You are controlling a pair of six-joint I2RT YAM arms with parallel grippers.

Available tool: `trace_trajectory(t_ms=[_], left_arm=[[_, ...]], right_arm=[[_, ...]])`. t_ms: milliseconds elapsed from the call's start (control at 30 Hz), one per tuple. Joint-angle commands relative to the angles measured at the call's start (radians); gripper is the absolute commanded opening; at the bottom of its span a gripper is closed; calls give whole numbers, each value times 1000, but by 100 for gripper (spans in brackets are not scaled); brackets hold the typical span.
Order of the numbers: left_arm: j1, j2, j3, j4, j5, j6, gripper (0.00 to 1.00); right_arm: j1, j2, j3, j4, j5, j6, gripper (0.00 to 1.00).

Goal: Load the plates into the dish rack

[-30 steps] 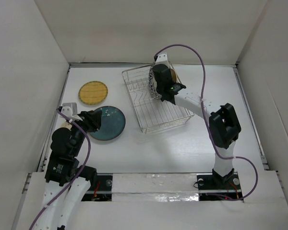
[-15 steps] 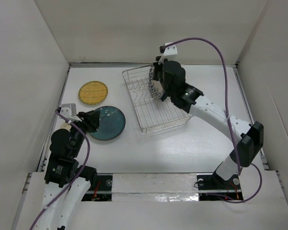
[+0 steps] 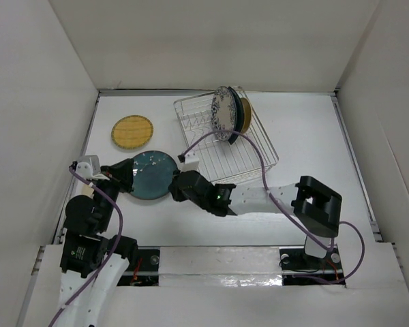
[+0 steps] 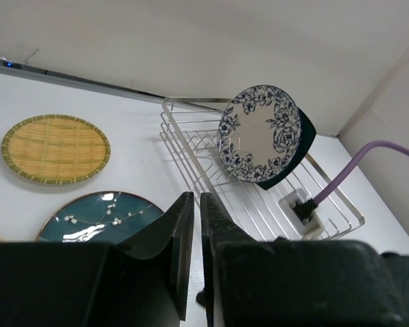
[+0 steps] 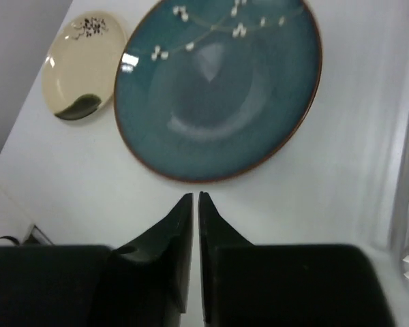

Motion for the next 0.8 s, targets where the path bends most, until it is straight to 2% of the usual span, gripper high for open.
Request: trace_trajectory(t_ms=[0, 100, 133, 233, 467, 667, 767], left_arm=[[2, -36, 7, 37, -9, -7, 8], [2, -44, 8, 37, -9, -7, 18], [2, -44, 10, 34, -9, -7, 19], [2, -54, 8, 34, -8, -10, 23], [2, -94, 5, 36, 5, -7, 24], [2, -103, 3, 37, 5, -4, 24], [2, -108, 3, 34, 0, -5, 24]], right_arm=[[48, -14, -24, 133, 136, 272, 30], [68, 46, -61, 126, 169, 448, 59], [68, 64, -69, 133, 167, 487, 61], [77, 152, -34, 109, 149, 597, 62], [77, 327, 135, -89, 209, 794, 60], [77, 413, 194, -117, 235, 952, 59], [68, 454, 224, -130, 216, 1037, 54]])
